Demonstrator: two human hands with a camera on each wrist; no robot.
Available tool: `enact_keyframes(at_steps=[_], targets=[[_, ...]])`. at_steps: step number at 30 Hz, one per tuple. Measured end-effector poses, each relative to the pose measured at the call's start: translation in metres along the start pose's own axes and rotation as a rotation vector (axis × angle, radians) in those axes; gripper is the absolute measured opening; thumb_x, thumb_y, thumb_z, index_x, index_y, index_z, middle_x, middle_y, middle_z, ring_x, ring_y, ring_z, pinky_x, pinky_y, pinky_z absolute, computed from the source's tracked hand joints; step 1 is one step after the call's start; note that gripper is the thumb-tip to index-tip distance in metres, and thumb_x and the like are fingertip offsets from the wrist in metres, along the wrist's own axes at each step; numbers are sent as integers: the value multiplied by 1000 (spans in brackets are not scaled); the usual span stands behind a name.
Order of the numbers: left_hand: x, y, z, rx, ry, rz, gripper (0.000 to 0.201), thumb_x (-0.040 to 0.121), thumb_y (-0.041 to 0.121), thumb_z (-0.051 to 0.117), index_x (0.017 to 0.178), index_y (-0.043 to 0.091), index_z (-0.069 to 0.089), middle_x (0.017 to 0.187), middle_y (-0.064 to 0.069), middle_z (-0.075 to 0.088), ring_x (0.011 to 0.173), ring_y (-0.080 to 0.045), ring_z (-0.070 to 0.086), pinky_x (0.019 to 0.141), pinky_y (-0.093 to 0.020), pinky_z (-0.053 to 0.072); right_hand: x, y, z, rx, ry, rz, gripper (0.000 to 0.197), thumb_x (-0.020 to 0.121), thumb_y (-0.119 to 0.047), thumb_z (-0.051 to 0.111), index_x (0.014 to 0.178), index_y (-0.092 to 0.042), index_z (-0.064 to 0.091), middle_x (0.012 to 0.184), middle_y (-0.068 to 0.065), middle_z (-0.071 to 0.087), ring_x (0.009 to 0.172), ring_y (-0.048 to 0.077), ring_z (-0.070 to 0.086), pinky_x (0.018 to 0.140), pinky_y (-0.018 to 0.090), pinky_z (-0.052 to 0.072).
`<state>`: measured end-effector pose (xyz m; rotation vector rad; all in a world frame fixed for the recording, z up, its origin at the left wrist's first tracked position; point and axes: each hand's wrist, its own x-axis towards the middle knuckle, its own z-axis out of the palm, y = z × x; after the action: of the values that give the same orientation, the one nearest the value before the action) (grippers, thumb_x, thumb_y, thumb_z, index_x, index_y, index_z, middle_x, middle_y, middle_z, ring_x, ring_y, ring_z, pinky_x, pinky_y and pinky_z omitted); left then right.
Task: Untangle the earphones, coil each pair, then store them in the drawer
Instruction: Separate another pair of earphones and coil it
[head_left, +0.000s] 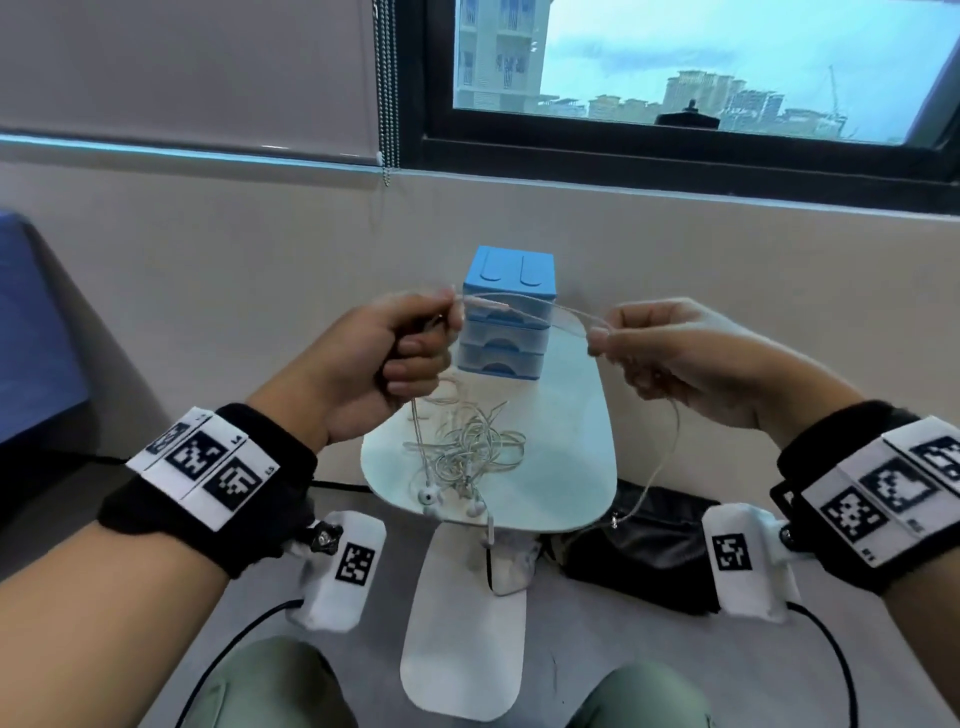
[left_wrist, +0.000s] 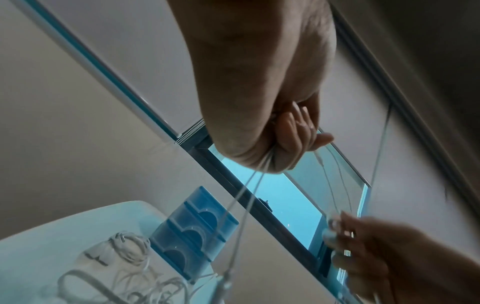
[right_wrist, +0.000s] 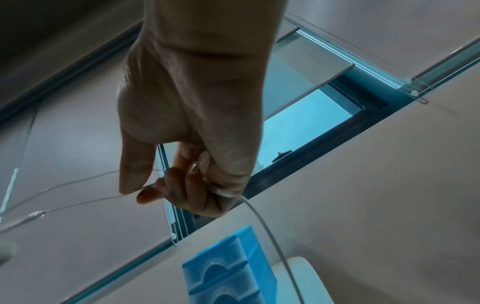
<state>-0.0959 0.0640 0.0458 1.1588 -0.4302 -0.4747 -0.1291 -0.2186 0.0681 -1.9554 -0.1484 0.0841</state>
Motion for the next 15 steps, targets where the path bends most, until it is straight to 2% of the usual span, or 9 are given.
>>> enact_keyframes(at_steps=[3, 5, 7, 9, 11, 13, 15], targets=[[2, 3, 1, -109, 20, 109, 24, 101, 27, 47, 89, 14, 63, 55, 8, 24, 42, -8, 9, 39, -20, 9, -4, 12, 5, 76, -102, 10, 48, 83, -34, 73, 112, 4, 69, 76, 1, 57, 61, 10, 44, 59, 22, 34], [4, 2, 3, -91, 45, 137, 27, 100, 30, 48, 89, 13, 66, 56, 6, 24, 40, -6, 15, 39, -19, 12, -2, 19, 8, 133, -77, 14, 44, 89, -38, 67, 110, 1, 73, 77, 4, 55, 62, 10, 42, 60, 25, 30], [4, 0, 3, 27, 42, 76, 36, 100, 38, 50, 83, 11, 67, 57, 4, 27, 42, -8, 25, 41, -19, 20, 2, 23, 9, 91, 10, -26, 34, 95, -34, 65, 96, -2, 77, 72, 5, 45, 63, 12, 36, 60, 28, 26], [3, -4, 2, 203, 1, -50, 42, 97, 44, 52, 80, 8, 68, 57, 2, 33, 48, -12, 36, 46, -19, 33, 6, 21, 6, 42, 92, -81, 28, 97, -29, 66, 84, -7, 78, 68, 4, 40, 63, 13, 33, 60, 29, 25], [1, -8, 4, 332, -72, -146, 38, 96, 40, 53, 81, 8, 67, 59, -1, 39, 54, -16, 42, 53, -21, 40, 9, 15, 4, 50, 167, -139, 26, 97, -26, 67, 80, -9, 76, 67, 4, 41, 62, 13, 33, 59, 29, 26], [1, -12, 7, 321, -122, -156, 34, 98, 33, 53, 79, 8, 66, 60, -1, 38, 54, -15, 39, 56, -23, 34, 11, 8, 0, 52, 240, -181, 27, 98, -26, 66, 78, -10, 76, 64, 3, 41, 60, 14, 34, 58, 28, 27], [3, -11, 10, 208, -134, -126, 35, 99, 32, 53, 73, 10, 63, 59, 2, 31, 50, -11, 31, 56, -25, 19, 15, 7, -3, 23, 291, -196, 29, 100, -27, 65, 76, -14, 76, 60, -1, 44, 58, 11, 36, 55, 24, 30]])
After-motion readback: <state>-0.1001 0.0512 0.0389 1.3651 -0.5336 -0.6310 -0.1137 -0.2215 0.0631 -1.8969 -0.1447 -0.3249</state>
